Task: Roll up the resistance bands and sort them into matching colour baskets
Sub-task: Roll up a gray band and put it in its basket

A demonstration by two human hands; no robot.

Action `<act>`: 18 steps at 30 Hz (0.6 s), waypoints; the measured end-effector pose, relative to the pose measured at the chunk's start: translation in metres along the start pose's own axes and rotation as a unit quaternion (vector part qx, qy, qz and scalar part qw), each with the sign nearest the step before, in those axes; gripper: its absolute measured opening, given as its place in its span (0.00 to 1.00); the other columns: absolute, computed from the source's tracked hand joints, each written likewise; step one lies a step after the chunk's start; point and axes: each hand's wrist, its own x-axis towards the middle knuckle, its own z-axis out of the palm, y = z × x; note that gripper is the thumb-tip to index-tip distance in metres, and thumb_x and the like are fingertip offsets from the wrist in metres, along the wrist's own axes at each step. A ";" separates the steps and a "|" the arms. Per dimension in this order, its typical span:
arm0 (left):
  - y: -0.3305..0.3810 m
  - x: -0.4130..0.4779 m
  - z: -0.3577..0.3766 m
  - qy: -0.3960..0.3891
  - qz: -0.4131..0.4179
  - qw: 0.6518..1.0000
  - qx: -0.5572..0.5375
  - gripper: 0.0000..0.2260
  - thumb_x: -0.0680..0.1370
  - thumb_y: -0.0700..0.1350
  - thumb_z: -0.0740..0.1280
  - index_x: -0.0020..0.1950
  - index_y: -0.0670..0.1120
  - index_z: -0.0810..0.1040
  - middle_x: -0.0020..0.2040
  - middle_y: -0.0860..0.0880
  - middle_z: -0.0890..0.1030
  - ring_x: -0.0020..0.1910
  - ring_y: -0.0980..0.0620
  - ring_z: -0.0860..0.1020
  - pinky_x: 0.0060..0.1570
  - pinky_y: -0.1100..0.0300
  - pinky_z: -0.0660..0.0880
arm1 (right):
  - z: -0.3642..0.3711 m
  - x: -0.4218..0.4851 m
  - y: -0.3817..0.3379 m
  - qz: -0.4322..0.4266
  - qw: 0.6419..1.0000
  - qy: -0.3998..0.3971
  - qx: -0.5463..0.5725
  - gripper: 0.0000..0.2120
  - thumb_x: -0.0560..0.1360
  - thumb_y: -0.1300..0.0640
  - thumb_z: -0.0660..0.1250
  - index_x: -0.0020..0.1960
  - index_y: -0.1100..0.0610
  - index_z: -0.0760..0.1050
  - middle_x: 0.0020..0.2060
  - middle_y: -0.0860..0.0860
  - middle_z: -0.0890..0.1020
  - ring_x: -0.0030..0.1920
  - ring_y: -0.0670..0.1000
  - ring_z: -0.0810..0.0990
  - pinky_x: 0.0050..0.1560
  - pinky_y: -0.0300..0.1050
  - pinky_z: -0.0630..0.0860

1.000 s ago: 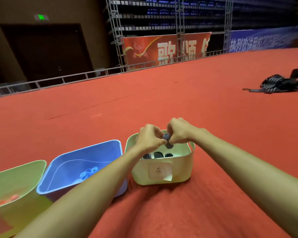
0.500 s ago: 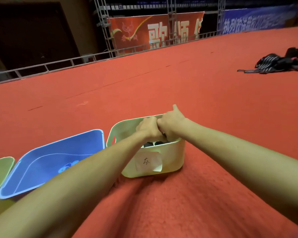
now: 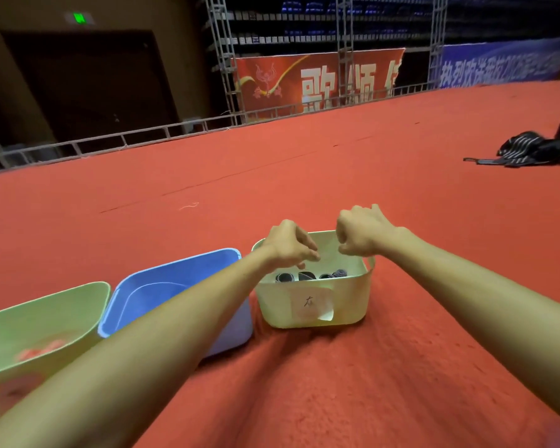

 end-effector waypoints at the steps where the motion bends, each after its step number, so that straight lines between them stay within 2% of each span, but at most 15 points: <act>1: -0.003 -0.017 -0.012 0.016 0.005 1.000 -0.016 0.05 0.72 0.40 0.80 0.47 0.43 0.87 0.42 0.47 0.88 0.29 0.53 0.81 0.28 0.68 0.72 | -0.007 -0.007 -0.004 0.000 1.000 0.026 0.014 0.03 0.71 0.56 0.69 0.43 0.49 0.78 0.45 0.52 0.84 0.51 0.60 0.82 0.52 0.52 0.67; 3: -0.012 -0.059 -0.037 0.046 0.012 0.998 -0.049 0.03 0.73 0.38 0.78 0.45 0.42 0.87 0.40 0.46 0.88 0.31 0.50 0.81 0.31 0.65 0.74 | -0.019 -0.021 -0.021 -0.006 0.996 0.077 0.040 0.05 0.70 0.55 0.67 0.41 0.51 0.82 0.42 0.53 0.86 0.48 0.61 0.82 0.47 0.49 0.66; 7: -0.050 -0.165 -0.079 0.092 0.019 0.993 -0.075 0.03 0.74 0.37 0.75 0.42 0.43 0.87 0.39 0.45 0.87 0.33 0.51 0.80 0.35 0.59 0.77 | -0.037 -0.058 -0.102 -0.039 0.973 0.172 0.146 0.09 0.71 0.53 0.68 0.41 0.54 0.86 0.37 0.54 0.86 0.44 0.63 0.83 0.48 0.52 0.76; 9: -0.075 -0.224 -0.099 0.124 0.008 0.988 -0.093 0.03 0.74 0.36 0.74 0.42 0.42 0.87 0.40 0.45 0.88 0.36 0.52 0.81 0.35 0.59 0.76 | -0.041 -0.082 -0.164 -0.067 0.952 0.167 0.246 0.11 0.70 0.50 0.67 0.39 0.54 0.86 0.34 0.53 0.86 0.39 0.59 0.85 0.44 0.51 0.79; 12: -0.117 -0.319 -0.129 0.149 -0.023 0.982 -0.116 0.03 0.77 0.35 0.74 0.45 0.35 0.86 0.39 0.41 0.86 0.30 0.58 0.77 0.31 0.67 0.71 | -0.045 -0.119 -0.267 -0.138 0.885 0.023 0.444 0.10 0.73 0.55 0.72 0.34 0.55 0.85 0.31 0.51 0.86 0.32 0.46 0.80 0.41 0.51 0.80; 14: -0.150 -0.386 -0.151 0.140 -0.061 0.981 -0.116 0.05 0.78 0.36 0.73 0.46 0.33 0.85 0.38 0.41 0.84 0.27 0.60 0.73 0.28 0.70 0.67 | -0.043 -0.147 -0.338 -0.187 0.831 -0.093 0.516 0.10 0.76 0.58 0.73 0.36 0.57 0.84 0.31 0.51 0.85 0.29 0.44 0.77 0.36 0.45 0.78; 16: -0.188 -0.453 -0.177 0.137 -0.108 0.979 -0.103 0.07 0.78 0.38 0.74 0.46 0.34 0.85 0.36 0.44 0.83 0.27 0.59 0.71 0.27 0.69 0.66 | -0.036 -0.171 -0.409 -0.223 0.797 -0.189 0.528 0.07 0.78 0.59 0.73 0.43 0.61 0.84 0.34 0.54 0.85 0.28 0.45 0.76 0.31 0.38 0.75; 18: -0.231 -0.520 -0.206 0.152 -0.164 0.970 -0.094 0.07 0.79 0.40 0.74 0.46 0.35 0.85 0.34 0.47 0.83 0.27 0.58 0.70 0.26 0.67 0.64 | -0.027 -0.196 -0.476 -0.255 0.784 -0.255 0.505 0.06 0.78 0.59 0.72 0.48 0.62 0.84 0.37 0.55 0.86 0.29 0.47 0.77 0.30 0.38 0.75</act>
